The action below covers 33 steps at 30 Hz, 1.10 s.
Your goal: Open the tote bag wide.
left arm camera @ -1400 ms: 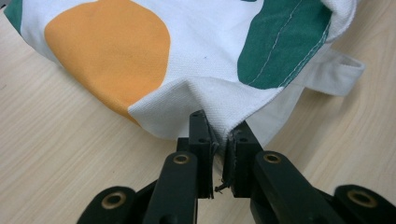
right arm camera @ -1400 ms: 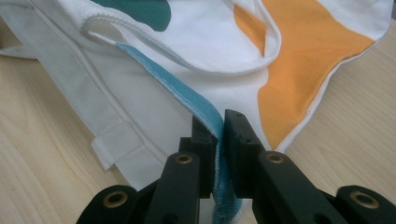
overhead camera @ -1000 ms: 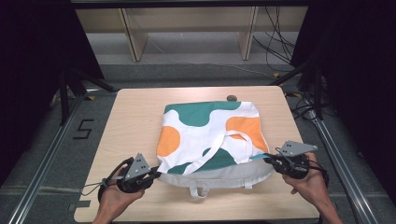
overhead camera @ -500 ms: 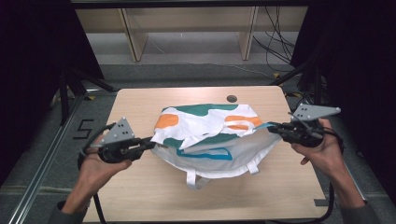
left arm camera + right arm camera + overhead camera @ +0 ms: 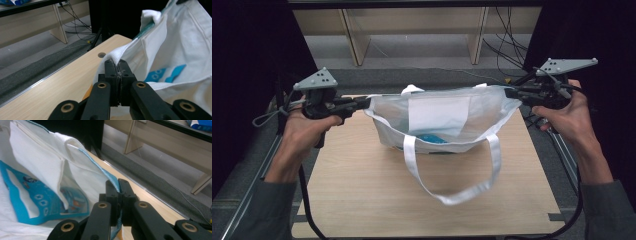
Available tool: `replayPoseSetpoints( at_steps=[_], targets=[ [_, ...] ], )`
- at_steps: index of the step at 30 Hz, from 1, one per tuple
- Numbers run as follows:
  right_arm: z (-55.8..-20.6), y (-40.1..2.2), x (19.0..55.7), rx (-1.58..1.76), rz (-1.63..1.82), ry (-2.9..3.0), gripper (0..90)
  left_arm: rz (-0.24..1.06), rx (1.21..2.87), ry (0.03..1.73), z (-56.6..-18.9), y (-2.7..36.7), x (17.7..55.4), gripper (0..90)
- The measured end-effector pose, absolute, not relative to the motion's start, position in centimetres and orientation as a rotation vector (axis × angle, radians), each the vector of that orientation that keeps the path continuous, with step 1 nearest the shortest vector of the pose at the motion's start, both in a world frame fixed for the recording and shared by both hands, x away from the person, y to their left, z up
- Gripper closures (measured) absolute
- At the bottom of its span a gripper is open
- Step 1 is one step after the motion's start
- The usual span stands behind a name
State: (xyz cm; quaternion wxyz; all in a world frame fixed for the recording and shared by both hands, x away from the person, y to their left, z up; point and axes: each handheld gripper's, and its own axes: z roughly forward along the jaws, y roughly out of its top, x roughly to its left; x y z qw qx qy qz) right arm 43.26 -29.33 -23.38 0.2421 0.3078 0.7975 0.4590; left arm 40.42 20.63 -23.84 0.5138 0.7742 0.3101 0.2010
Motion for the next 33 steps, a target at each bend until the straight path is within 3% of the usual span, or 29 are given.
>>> replayPoseSetpoints(
  at_steps=[13, 24, 33],
  targets=[
    [-26.3, -28.4, 49.0, 1.007, 1.120, 2.181, 88.2, 0.426, 1.858, 0.847, -26.7, 19.8, 45.6, 87.9],
    [-29.4, -28.2, 50.1, 1.018, 1.030, 2.208, 88.2, 0.316, 1.910, 0.890, -33.0, 19.6, 47.2, 87.6],
    [-33.2, -27.5, 51.2, 1.081, 0.950, 2.269, 87.9, 0.253, 1.898, 0.921, -35.1, 19.4, 47.5, 87.5]
  ],
)
